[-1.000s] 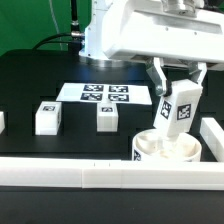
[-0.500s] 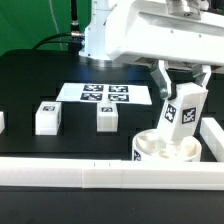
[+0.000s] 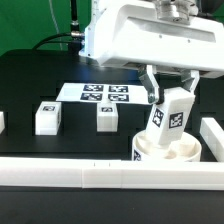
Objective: Assemble stool
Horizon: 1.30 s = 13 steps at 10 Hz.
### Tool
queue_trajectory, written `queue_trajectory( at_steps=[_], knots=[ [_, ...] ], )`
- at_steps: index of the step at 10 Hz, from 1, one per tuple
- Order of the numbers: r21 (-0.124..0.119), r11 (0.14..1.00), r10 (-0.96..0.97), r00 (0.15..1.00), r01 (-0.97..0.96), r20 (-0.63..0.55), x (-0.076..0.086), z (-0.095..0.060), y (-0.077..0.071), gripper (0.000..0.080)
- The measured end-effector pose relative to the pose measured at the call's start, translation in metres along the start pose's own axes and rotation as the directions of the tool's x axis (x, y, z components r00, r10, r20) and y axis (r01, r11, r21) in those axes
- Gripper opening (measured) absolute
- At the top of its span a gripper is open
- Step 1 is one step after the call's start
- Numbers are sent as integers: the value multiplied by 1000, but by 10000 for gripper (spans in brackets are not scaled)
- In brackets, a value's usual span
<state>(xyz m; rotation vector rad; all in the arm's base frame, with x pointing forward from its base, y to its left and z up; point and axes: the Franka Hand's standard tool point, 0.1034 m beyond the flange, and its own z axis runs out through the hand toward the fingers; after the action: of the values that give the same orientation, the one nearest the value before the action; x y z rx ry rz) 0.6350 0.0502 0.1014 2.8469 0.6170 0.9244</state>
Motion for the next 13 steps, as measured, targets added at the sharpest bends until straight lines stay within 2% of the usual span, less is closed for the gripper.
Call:
queue_trajectory(
  at_steps=[4,13],
  knots=[
    [10,1000,-8,1000,8,-5,4,0,-10,327],
    [5,1000,-7,1000,7,-26,6,0,-13,327]
  ],
)
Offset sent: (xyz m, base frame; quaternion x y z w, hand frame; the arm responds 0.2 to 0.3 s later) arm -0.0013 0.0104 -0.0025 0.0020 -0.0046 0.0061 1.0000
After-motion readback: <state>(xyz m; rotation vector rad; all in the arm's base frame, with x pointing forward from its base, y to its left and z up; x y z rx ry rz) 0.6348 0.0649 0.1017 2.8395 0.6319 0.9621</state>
